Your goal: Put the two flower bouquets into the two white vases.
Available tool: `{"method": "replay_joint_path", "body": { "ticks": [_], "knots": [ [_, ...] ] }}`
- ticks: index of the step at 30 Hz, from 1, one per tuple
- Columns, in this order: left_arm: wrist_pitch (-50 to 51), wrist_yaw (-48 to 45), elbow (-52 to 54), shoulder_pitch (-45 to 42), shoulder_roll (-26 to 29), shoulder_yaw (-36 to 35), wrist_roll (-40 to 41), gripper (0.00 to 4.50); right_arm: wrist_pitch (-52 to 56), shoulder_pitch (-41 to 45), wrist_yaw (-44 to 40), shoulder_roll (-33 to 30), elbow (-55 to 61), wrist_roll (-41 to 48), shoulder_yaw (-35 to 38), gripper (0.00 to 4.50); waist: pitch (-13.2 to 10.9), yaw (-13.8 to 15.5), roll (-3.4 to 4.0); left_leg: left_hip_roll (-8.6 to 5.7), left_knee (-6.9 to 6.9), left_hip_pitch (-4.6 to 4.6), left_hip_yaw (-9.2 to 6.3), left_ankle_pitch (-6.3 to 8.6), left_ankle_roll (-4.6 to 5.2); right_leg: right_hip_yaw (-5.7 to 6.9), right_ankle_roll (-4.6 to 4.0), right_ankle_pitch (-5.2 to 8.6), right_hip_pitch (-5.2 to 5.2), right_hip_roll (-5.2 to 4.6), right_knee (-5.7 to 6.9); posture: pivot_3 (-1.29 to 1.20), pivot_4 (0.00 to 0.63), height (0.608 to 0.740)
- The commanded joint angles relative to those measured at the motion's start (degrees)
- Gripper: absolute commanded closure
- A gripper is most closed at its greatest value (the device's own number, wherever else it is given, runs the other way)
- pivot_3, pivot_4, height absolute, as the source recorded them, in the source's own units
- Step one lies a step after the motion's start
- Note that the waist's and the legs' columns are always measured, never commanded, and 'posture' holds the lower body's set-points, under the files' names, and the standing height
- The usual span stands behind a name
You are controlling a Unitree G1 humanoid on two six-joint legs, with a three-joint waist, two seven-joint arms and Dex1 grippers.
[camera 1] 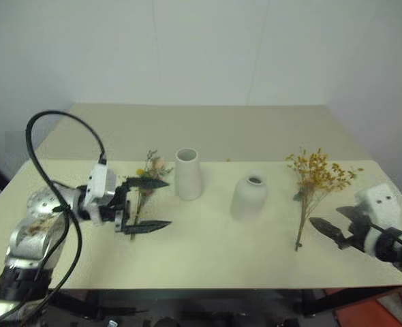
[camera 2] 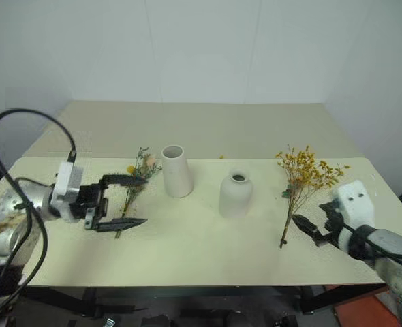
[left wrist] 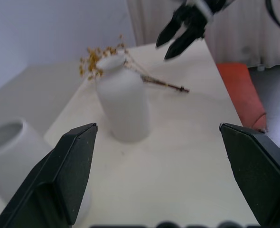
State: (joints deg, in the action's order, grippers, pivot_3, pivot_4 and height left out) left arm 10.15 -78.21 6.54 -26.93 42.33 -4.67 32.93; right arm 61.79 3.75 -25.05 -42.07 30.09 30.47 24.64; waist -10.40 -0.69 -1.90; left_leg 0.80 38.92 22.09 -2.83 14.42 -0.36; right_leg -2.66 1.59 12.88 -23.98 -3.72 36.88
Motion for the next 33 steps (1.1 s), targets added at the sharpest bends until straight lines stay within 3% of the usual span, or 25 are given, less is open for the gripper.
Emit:
{"method": "replay_joint_path", "body": {
  "ticks": [1,7,14,26,29,33],
  "knots": [
    [-3.6,-1.2,-4.6,-7.0,-3.7,4.7,-3.6,0.00,4.9,4.9,6.4,2.3,-2.5,-1.9,-1.5,0.05,0.0,0.0,0.02,-0.01,-0.02,0.02,0.00,0.00,0.01,-0.02,-0.03,-0.02,-0.03,0.00,0.00,0.00,0.150,0.740],
    [-9.2,-3.1,-12.3,-13.4,-9.0,10.0,-8.8,0.00,7.2,9.4,10.8,5.3,-5.8,-4.0,-3.8,0.05,0.0,-0.5,0.05,-0.02,-0.03,0.13,-0.01,0.02,0.04,-0.02,-0.06,-0.03,-0.16,0.01,0.00,0.00,0.150,0.740],
    [-11.3,-2.7,-15.5,-15.0,-13.6,11.1,-9.9,0.00,6.9,14.0,12.2,8.2,-8.5,-4.9,-5.7,0.05,0.0,-0.7,0.07,-0.01,-0.01,0.09,0.00,0.01,0.04,-0.07,-0.06,-0.04,-0.16,0.03,0.10,0.00,0.150,0.740],
    [-12.6,-2.2,-14.7,-13.2,-13.9,11.1,-11.1,0.00,4.8,20.9,13.7,10.6,-20.1,-9.0,-9.5,0.05,0.0,-0.6,0.08,0.00,-0.03,0.09,-0.03,0.02,0.05,-0.06,-0.06,-0.04,-0.18,0.05,0.10,0.00,0.150,0.740],
    [-12.5,-1.8,-13.9,-12.4,-13.6,10.7,-11.0,0.00,3.6,21.7,13.3,10.9,-21.8,-9.4,-9.9,0.65,0.0,-0.6,0.08,0.00,-0.04,0.12,-0.03,0.02,0.05,-0.06,-0.06,-0.04,-0.20,0.05,0.09,0.00,0.150,0.740],
    [-12.5,-1.7,-13.1,-11.6,-13.1,10.2,-10.6,0.00,3.0,22.2,13.3,11.1,-22.5,-9.9,-9.8,1.98,0.0,-0.6,0.09,0.00,-0.03,0.09,-0.03,0.02,0.05,-0.06,-0.06,-0.04,-0.19,0.05,0.10,0.00,0.150,0.740]
  ]
}}
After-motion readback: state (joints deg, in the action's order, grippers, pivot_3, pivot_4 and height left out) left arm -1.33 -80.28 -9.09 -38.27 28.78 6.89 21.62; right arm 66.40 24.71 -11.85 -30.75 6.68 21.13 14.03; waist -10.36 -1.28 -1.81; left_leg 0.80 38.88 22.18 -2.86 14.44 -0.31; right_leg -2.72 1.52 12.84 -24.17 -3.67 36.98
